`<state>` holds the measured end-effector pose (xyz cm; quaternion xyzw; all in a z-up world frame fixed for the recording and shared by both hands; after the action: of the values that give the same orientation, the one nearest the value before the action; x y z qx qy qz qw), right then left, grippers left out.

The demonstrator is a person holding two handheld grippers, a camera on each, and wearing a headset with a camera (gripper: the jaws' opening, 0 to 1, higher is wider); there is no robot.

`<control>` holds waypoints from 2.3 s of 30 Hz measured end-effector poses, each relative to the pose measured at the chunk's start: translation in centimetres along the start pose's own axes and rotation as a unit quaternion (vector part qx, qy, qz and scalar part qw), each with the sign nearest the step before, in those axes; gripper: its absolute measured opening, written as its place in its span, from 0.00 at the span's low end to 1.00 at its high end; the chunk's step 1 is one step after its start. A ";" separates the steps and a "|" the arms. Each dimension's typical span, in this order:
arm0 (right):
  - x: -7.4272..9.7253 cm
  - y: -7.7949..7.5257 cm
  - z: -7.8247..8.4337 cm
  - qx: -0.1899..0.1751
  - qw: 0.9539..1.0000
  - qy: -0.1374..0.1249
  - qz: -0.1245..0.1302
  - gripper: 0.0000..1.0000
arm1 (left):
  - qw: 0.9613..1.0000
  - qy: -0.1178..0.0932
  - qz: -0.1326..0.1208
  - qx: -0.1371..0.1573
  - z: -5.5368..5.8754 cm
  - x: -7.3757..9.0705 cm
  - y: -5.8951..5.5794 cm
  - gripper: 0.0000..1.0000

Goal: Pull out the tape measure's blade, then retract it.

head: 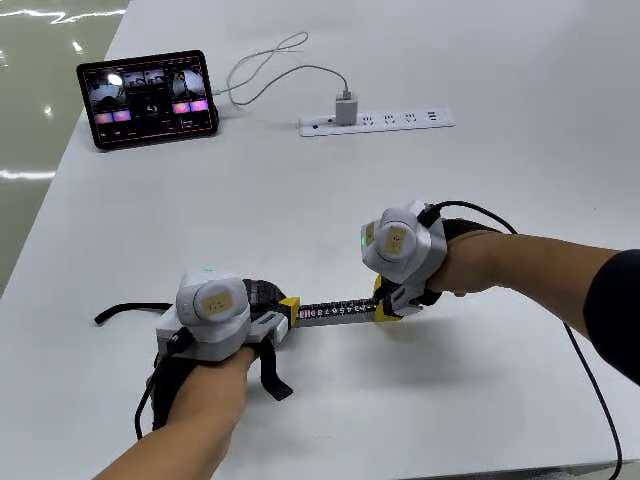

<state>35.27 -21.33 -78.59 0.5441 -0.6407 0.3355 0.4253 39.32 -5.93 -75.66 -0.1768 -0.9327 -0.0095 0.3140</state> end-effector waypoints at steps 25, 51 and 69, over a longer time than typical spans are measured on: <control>-0.6 0.0 -1.2 -0.008 1.000 -0.008 0.005 0.10 | 1.000 0.001 0.000 0.003 0.1 0.0 0.0 0.62; -1.2 0.0 -2.5 -0.013 1.000 -0.015 0.005 0.10 | 1.000 0.000 0.000 0.002 0.0 0.1 -0.1 0.62; -1.7 0.2 -3.6 -0.010 1.000 -0.024 0.009 0.10 | 1.000 0.000 0.000 0.003 0.1 0.0 0.0 0.62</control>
<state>35.79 -17.38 -78.62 0.5418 -0.6591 0.3194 0.4124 39.27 -5.95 -75.70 -0.1760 -0.9327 -0.0068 0.3146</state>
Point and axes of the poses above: the centre of the closed fingertips' face, and the gripper's own axes: x roughly backward along the fingers, y roughly to its left, z roughly out of its underside, the point moved 1 cm from there along x, roughly backward along the fingers, and after that the axes turned 2 degrees about -y, right-handed, at the moved point
